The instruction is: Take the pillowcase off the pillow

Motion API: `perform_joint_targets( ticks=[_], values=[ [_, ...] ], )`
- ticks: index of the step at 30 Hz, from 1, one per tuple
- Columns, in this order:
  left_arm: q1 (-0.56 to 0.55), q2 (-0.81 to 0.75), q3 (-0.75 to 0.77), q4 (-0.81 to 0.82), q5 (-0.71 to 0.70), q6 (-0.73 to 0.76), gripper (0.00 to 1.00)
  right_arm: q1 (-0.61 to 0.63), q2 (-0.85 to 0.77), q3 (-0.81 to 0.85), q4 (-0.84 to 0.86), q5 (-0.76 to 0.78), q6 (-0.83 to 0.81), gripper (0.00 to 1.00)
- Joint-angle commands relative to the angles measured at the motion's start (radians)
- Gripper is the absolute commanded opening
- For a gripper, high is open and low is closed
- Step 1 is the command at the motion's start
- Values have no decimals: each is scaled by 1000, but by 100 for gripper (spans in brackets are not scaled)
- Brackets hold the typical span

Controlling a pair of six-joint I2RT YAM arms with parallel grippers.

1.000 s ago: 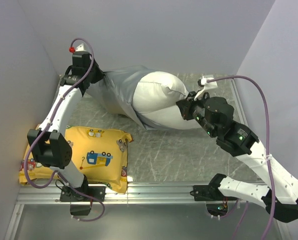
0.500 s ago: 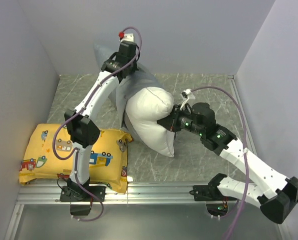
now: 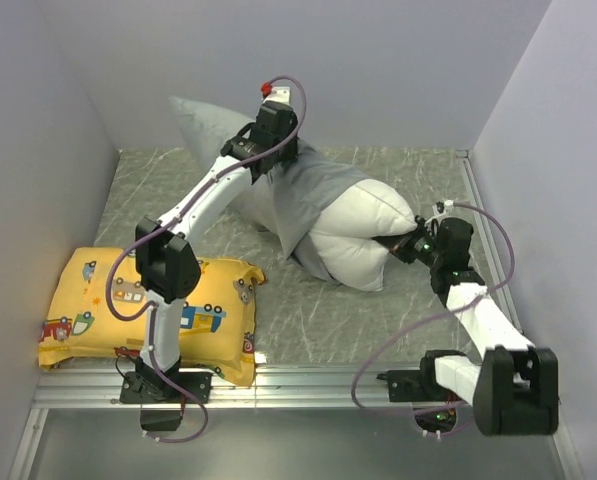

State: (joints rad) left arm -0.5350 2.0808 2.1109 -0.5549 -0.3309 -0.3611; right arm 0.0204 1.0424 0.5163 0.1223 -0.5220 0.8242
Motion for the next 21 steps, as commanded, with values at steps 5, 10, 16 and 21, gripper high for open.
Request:
perform_joint_targets(
  ticks=[5, 10, 16, 21],
  values=[
    [-22, -258, -109, 139, 49, -1, 57, -100, 180, 4, 70, 31, -22, 0],
    [-23, -502, -322, 327, 75, -15, 87, -125, 254, 65, 22, 88, -88, 0],
    [-22, -675, -620, 388, 64, -125, 86, -125, 300, 91, -6, 143, -137, 0],
    [-37, -717, -929, 603, 232, -237, 86, -116, 251, 79, -35, 117, -158, 0]
  ],
)
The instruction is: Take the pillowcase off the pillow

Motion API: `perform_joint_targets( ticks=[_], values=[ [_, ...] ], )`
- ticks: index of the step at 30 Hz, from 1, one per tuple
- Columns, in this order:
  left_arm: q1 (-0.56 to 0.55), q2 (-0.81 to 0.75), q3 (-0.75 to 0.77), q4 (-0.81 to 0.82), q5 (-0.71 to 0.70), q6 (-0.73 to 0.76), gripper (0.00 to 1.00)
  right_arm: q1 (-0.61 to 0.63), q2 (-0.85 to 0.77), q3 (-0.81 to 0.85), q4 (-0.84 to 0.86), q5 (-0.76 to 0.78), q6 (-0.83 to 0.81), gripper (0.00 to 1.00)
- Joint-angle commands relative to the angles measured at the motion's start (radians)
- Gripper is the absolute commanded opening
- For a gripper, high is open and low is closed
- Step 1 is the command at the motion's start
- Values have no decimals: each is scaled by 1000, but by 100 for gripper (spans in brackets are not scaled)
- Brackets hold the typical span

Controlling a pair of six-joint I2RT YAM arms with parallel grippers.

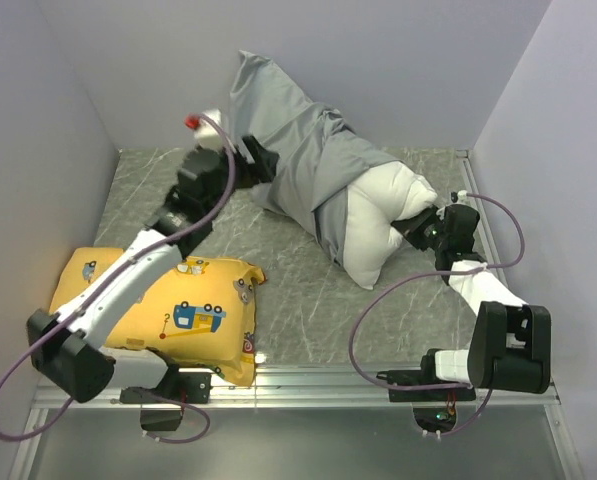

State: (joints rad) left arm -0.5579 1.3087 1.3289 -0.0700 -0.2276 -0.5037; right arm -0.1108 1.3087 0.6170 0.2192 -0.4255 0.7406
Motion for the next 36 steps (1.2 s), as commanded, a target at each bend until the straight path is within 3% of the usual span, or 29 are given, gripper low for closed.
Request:
perform_joint_targets(
  ticks=[1, 4, 10, 13, 16, 17, 18, 19, 21, 24, 29, 34, 36],
  values=[
    [-22, 72, -221, 152, 164, -114, 87, 17, -38, -23, -141, 22, -82, 0],
    [-77, 136, -293, 291, 238, -133, 87, 23, -100, -26, -184, 46, -109, 1],
    [-181, 299, -261, 345, 231, -150, 85, 26, -233, -8, -293, 100, -165, 55],
    [-189, 342, -266, 375, 186, -186, 81, 34, -328, 1, -348, 129, -178, 67],
    [-191, 382, -252, 356, 153, -219, 58, 66, -438, 23, -409, 188, -201, 71],
    [-192, 392, -246, 348, 131, -222, 37, 86, -468, 27, -420, 223, -210, 72],
    [-194, 402, -241, 340, 120, -226, 30, 104, -497, 35, -434, 244, -217, 73],
    [-192, 420, -231, 320, 110, -228, 15, 202, -543, 41, -438, 272, -237, 76],
    [-194, 435, -215, 297, 74, -228, 3, 313, -575, 58, -454, 392, -259, 77],
    [-195, 451, -191, 247, 16, -233, 0, 509, -582, 58, -431, 517, -303, 81],
    [-195, 420, -186, 184, -55, -219, 0, 785, -424, 85, -405, 773, -380, 86],
    [-194, 402, -162, 139, -75, -202, 0, 878, -174, 173, -428, 1020, -365, 92],
    [-194, 393, -166, 125, -84, -202, 0, 878, -73, 208, -452, 1048, -353, 93]
  ],
)
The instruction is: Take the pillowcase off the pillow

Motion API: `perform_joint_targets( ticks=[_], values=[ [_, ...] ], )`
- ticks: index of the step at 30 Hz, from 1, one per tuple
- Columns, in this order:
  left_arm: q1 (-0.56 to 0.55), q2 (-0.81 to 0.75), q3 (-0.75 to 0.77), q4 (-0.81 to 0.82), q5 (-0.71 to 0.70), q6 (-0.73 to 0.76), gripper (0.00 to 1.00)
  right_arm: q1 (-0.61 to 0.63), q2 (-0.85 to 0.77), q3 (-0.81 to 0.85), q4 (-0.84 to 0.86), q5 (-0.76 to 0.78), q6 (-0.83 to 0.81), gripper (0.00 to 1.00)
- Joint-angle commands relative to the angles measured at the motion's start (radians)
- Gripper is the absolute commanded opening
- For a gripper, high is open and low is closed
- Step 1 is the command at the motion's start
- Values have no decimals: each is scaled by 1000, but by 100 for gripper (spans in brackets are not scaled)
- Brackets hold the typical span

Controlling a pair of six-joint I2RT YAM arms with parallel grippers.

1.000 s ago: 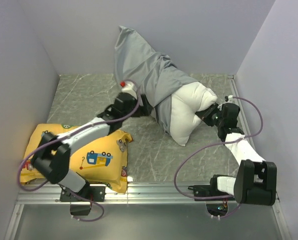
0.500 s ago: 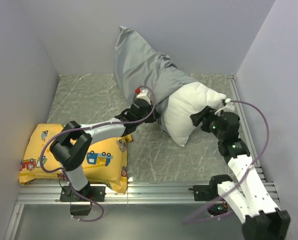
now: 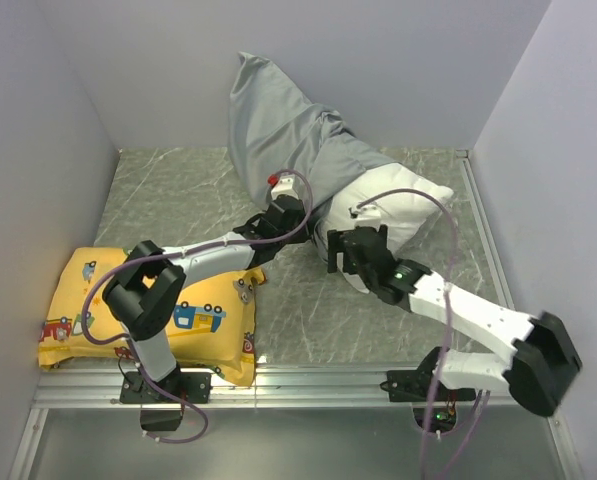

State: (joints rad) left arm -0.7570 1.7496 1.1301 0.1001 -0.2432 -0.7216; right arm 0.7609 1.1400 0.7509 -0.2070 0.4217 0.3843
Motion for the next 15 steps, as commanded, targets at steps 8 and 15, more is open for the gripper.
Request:
perform_joint_targets(
  ticks=[8, 15],
  values=[
    [48, -99, -23, -37, -67, -4, 0, 5, 290, 208, -135, 344, 85, 13],
    [166, -128, -85, -17, -4, -68, 0, 6, 26, 226, -247, 319, 87, 0]
  ],
)
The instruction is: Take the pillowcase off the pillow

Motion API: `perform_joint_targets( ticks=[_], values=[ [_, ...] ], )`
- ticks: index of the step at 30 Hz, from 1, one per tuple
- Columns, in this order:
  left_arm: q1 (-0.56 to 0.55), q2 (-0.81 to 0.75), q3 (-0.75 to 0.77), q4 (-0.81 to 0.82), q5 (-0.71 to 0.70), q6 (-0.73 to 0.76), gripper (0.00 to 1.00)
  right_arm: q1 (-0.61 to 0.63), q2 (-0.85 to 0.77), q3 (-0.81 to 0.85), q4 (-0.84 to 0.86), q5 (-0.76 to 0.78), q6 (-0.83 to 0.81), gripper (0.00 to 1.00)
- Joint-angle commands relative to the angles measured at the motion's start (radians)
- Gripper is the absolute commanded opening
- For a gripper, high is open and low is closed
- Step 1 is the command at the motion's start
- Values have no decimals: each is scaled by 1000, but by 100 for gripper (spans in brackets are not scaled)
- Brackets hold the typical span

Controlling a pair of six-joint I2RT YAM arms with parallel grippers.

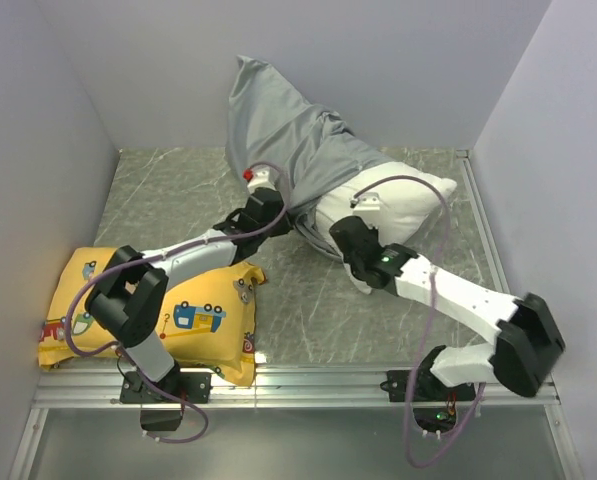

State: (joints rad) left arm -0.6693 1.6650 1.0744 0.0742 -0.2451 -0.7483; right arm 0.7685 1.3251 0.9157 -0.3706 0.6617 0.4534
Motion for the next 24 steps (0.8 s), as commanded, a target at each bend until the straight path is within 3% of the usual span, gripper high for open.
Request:
perform_joint_targets(
  ticks=[1, 6, 10, 13, 17, 20, 21, 24],
  values=[
    [100, -42, -39, 12, 12, -55, 0, -3, -194, 71, -103, 72, 18, 0],
    [197, -16, -60, -7, -6, -106, 0, -14, -417, 170, -200, -24, -8, 0],
    [310, -19, -76, -39, -24, -164, 0, -38, -448, 212, -292, 50, 1, 0],
    [388, -42, -117, -7, 41, -206, 0, -124, -475, 158, -280, 0, 7, 0],
    [341, -70, -110, 4, 67, -148, 0, -184, -472, 75, -231, -94, 11, 0],
    [223, -100, -93, -8, 31, -100, 0, -184, -446, 83, -220, -126, 18, 21],
    [190, -105, -88, -13, 18, -92, 0, -183, -446, 84, -209, -163, 8, 41],
    [73, -125, -85, -14, -25, -82, 0, -149, -463, 92, -168, -195, -15, 69]
  ],
)
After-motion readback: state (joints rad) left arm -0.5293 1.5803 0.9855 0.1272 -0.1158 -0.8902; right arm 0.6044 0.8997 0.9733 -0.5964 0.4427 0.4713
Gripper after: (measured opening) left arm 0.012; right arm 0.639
